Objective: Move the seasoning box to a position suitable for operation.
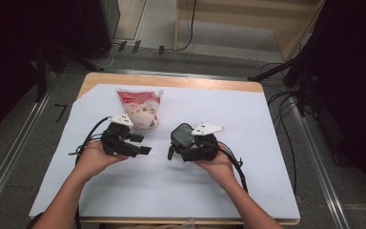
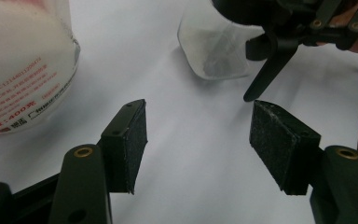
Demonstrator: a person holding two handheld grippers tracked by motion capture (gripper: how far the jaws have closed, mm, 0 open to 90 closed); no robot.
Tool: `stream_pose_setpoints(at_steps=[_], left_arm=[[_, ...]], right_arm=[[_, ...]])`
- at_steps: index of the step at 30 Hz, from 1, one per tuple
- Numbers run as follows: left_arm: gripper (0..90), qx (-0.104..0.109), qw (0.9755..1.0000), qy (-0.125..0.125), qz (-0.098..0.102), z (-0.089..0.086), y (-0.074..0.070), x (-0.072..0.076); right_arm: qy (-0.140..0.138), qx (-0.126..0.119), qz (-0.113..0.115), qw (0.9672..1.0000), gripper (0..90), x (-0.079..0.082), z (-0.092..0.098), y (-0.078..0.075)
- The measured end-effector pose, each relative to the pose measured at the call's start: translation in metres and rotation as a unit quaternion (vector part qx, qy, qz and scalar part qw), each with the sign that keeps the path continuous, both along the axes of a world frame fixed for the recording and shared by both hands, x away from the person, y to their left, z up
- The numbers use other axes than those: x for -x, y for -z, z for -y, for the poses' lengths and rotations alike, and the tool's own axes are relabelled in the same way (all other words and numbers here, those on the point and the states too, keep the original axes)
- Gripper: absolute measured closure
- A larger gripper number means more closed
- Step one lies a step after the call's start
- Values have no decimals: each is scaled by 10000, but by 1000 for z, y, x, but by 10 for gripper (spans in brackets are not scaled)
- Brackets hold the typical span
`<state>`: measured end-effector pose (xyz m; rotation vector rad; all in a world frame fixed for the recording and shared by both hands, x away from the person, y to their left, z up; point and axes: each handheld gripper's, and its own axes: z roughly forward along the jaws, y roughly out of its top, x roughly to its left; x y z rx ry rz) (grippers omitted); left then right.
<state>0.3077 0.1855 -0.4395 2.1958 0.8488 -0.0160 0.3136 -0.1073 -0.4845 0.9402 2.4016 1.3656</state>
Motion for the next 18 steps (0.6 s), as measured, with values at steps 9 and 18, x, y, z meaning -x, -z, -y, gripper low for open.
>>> stream_pose_setpoints(at_steps=[9, 18], left_arm=[[376, -15, 10000, 22, -4, 1, 1, 0], [377, -32, 10000, 55, 29, 2, 1, 1]], right_arm=[[-162, 112, -51, 9998, 154, 7, -15, 6], [-283, 234, 220, 9991, 153, 16, -18, 16]])
